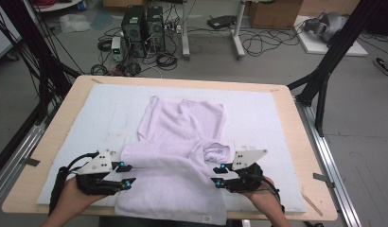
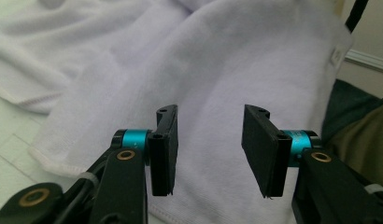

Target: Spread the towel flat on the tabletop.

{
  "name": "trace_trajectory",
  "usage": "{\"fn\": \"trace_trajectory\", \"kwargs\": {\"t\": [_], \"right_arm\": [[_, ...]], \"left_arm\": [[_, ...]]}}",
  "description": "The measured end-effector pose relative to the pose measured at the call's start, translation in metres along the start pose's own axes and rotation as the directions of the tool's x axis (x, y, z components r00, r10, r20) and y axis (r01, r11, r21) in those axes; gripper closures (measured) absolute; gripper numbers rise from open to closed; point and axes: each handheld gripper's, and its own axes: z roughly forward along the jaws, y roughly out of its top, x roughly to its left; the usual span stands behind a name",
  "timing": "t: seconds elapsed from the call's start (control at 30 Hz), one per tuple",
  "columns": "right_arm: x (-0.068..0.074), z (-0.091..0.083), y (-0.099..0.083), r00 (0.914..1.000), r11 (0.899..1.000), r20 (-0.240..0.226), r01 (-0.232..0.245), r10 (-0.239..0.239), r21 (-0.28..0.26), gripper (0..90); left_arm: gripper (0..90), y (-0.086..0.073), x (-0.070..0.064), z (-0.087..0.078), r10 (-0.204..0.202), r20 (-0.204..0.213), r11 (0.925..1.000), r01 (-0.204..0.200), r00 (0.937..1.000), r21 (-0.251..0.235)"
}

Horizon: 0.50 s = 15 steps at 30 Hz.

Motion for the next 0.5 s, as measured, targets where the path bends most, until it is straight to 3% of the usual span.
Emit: {"fn": "trace_trajectory", "kwargs": {"t": [0.1, 0.2, 0.23, 0.27, 0.3, 0.33, 0.4, 0.5], "right_arm": [[-0.004, 0.020, -0.008, 0.9995, 0.999, -0.025, -0.019, 0.019, 0.037, 60.3], [-0.002, 0.036, -0.011, 0.9998, 0.994, -0.021, 0.007, -0.005, 0.113, 62.5], [-0.001, 0.039, -0.012, 0.9997, 0.991, -0.021, 0.017, -0.014, 0.132, 65.6], [0.000, 0.040, -0.012, 0.9996, 0.991, -0.015, 0.027, -0.026, 0.134, 69.5], [0.001, 0.040, -0.012, 0.9996, 0.991, -0.023, 0.018, -0.015, 0.132, 76.0], [0.000, 0.040, -0.012, 0.9994, 0.991, -0.028, 0.023, -0.019, 0.132, 79.5], [0.000, 0.039, -0.012, 0.9991, 0.991, -0.041, 0.006, -0.001, 0.131, 85.9], [0.004, 0.036, -0.012, 0.9981, 0.992, -0.062, 0.007, 0.000, 0.124, 86.8]], "left_arm": [[56.8, -0.009, 0.007, 0.021, -0.016, 0.009, 0.9987, 0.015, 0.9998, 0.049], [60.1, -0.017, 0.011, 0.041, -0.006, 0.021, 0.9922, 0.003, 0.9998, 0.124], [64.7, -0.020, 0.011, 0.046, 0.012, 0.035, 0.9889, -0.017, 0.9993, 0.147], [68.8, -0.021, 0.009, 0.046, 0.013, 0.039, 0.9934, -0.017, 0.9992, 0.113], [81.0, -0.021, 0.009, 0.046, 0.011, 0.055, 0.9929, -0.018, 0.9984, 0.118], [84.7, -0.021, 0.007, 0.045, 0.022, 0.055, 0.9917, -0.029, 0.9982, 0.126], [87.7, -0.019, 0.003, 0.043, 0.039, 0.059, 0.9883, -0.047, 0.9975, 0.145], [88.1, -0.020, -0.004, 0.032, 0.056, 0.066, 0.9880, -0.065, 0.9963, 0.140]]}}
